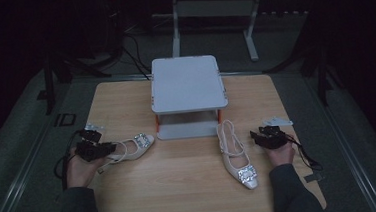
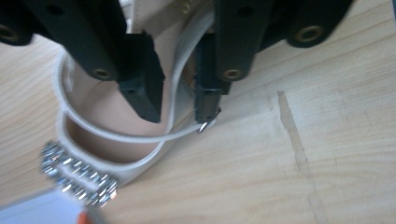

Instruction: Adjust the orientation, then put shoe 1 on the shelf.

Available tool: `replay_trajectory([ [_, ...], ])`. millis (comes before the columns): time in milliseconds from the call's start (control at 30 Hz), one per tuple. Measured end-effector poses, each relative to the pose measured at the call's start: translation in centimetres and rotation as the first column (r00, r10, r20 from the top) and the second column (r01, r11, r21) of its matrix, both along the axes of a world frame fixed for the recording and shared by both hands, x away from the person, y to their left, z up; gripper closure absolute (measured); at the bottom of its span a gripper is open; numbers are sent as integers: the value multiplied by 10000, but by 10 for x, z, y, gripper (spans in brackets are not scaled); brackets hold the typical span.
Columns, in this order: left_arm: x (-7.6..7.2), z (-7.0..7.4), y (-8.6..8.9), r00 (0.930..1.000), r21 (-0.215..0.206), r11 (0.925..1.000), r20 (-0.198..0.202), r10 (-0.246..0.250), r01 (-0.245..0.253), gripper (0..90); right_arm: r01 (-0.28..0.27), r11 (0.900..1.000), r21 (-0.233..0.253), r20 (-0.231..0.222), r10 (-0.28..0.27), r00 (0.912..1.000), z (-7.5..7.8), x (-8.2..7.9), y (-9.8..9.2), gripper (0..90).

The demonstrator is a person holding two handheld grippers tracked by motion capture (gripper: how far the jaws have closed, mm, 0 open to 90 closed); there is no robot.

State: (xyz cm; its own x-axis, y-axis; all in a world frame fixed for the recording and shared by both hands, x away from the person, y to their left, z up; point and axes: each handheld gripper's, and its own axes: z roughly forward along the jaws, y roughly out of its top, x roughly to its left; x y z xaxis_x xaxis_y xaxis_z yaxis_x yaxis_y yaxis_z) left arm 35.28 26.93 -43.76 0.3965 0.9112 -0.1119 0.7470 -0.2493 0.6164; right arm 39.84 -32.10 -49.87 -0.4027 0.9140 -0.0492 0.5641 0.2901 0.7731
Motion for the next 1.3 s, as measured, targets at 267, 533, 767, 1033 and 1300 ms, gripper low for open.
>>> replay_trajectory([
  [267,3,28,4,9948,-155,9975,766,-672,685,641,-16,10000,-3,-11,16,10000,0,0,0,534],
  [533,16,44,2,9841,150,9897,1054,-1431,1424,612,19,10000,8,-9,-19,10000,0,1,0,534],
  [767,30,40,-9,9749,831,9752,711,-2110,2050,617,1,10000,8,-38,-1,10000,0,1,1,534],
  [1033,36,17,-13,9754,1442,9648,-162,-2200,2200,621,6,10000,27,-13,-6,10000,0,1,0,534],
  [1300,28,6,-5,9753,1479,9640,-383,-2175,2208,613,-13,10000,38,-45,13,10000,0,1,1,534],
])
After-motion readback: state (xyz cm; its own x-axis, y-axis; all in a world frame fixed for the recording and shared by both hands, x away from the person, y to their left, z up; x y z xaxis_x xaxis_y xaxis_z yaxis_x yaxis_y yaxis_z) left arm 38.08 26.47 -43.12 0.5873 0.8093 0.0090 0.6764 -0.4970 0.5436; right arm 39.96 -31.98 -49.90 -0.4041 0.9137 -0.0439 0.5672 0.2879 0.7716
